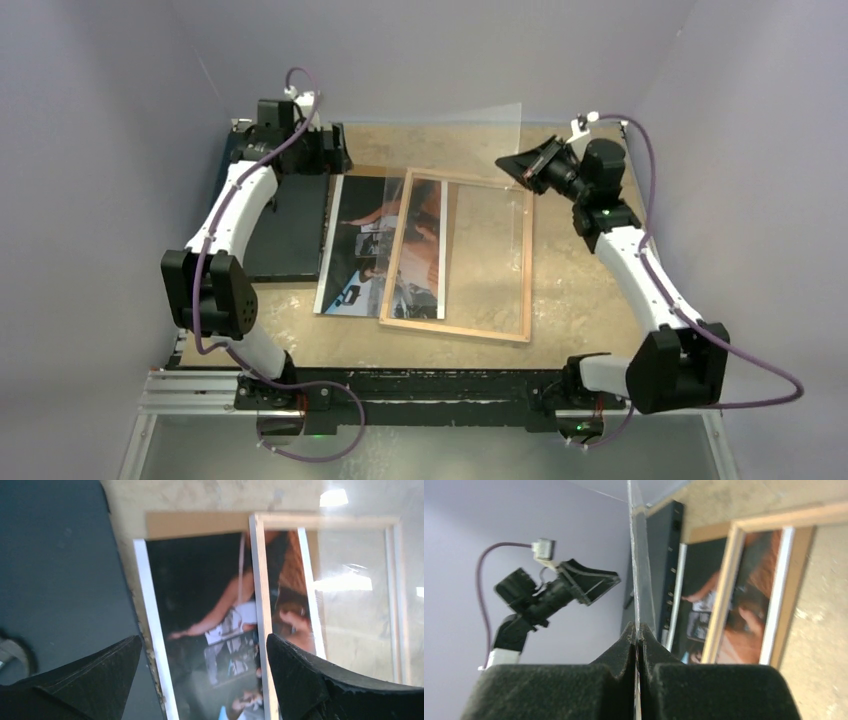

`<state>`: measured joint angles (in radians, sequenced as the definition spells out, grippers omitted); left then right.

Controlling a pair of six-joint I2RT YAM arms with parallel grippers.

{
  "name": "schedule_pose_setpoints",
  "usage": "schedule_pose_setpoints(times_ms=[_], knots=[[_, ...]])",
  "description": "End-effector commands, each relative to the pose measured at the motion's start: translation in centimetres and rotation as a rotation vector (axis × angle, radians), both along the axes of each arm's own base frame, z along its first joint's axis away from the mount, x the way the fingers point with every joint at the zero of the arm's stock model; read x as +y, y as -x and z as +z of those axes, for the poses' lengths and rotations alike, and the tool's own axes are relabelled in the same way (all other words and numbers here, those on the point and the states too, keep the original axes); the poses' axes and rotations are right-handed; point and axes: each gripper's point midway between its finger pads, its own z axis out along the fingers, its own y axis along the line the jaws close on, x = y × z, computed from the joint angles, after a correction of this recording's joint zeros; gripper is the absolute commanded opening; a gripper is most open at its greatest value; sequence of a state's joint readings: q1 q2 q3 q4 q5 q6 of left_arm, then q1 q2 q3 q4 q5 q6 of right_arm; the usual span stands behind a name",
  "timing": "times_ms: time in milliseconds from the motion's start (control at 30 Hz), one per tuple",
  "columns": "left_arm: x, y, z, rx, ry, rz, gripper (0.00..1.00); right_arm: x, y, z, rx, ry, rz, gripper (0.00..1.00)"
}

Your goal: Put the photo into the frame

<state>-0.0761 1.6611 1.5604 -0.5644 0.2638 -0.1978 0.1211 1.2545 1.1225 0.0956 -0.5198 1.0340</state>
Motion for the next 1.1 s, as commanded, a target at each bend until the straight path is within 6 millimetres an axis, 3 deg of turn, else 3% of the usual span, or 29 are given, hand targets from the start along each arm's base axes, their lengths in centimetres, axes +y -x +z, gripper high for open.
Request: schedule_pose_setpoints(times_ms=[0,167,233,500,767,1067], knots=[[-1.3,4.1,-2.5,0.059,-0.053,-0.158,0.93,1.0,-0.9,-6.9,0.075,-0.089,0.051,0.00],[-1.2,5.5,-4.1,0.074,-0.077,-0.203,0.92,1.4,-0.8,-15.0,0.219,-0.065,0.087,0.00],[-1.1,5.8,-4.7,0.080,-0.085,-0.210,0.92,1.1,-0.7,-16.2,0.233,-0.043,0.075,0.00],[-2.1,6.9,-7.0,0.124,-0.086,-0.299,0.89,-1.2,-1.5,-17.3,0.200,0.120,-0.018,0.00],[-4.1,7.9,-9.7,0.196,-0.099,-0.363,0.83,-3.9,-1.8,-18.3,0.171,0.169,-0.087,0.00],[-6.1,8.6,-11.6,0.232,-0.102,-0.405,0.79,-4.2,-2.2,-19.6,0.175,0.160,-0.050,0.00]])
